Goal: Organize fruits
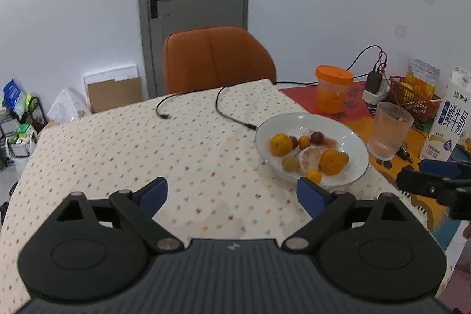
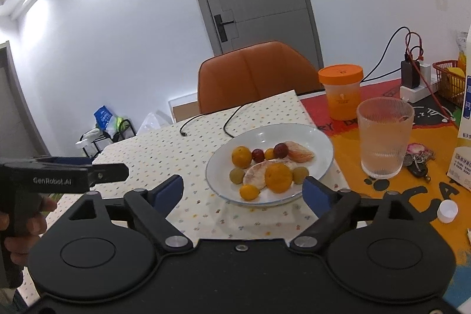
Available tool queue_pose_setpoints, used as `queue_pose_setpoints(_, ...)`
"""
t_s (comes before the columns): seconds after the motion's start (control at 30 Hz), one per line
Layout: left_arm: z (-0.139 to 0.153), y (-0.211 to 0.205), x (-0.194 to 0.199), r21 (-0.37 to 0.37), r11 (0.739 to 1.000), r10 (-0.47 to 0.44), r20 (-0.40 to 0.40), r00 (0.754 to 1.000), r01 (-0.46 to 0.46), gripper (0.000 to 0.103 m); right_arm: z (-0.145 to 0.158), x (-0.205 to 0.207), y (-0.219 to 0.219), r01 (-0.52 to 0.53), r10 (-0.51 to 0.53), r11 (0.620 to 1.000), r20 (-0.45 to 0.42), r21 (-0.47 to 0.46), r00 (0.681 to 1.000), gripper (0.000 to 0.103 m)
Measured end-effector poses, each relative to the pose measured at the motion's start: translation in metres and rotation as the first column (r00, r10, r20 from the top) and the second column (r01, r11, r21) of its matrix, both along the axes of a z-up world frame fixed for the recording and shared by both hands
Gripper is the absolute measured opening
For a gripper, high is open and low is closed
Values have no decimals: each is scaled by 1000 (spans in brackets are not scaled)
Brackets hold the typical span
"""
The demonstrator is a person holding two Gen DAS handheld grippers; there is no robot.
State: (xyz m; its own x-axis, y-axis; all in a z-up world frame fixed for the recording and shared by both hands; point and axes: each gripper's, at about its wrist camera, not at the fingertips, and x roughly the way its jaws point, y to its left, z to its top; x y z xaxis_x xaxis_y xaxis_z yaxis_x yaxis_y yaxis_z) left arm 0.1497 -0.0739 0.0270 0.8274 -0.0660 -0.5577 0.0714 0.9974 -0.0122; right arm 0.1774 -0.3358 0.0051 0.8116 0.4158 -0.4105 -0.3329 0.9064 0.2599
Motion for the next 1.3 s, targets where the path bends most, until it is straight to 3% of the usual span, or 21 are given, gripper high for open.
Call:
queue_pose_setpoints(0.13, -2, 8, -13, -7, 999, 33, -4, 999, -33, 94, 1, -5, 4, -22, 22, 1000, -13, -12, 1000, 91)
queue_pose_setpoints(0.33, -1, 15, -29, -13, 998, 67, 9, 998, -67, 98, 2, -15, 4, -29, 29, 1000, -16, 4, 999, 103)
queue_pose_setpoints(0.87, -14, 30, -66, -12, 993, 118, -2, 993, -118, 98, 2, -39, 6, -25, 25, 1000, -13, 5, 1000, 103)
queue_pose_setpoints(1.3, -11, 45, -108, -8, 985, 175, 36, 984, -175, 98, 0, -64, 26, -102, 102, 994, 5, -29, 995, 103)
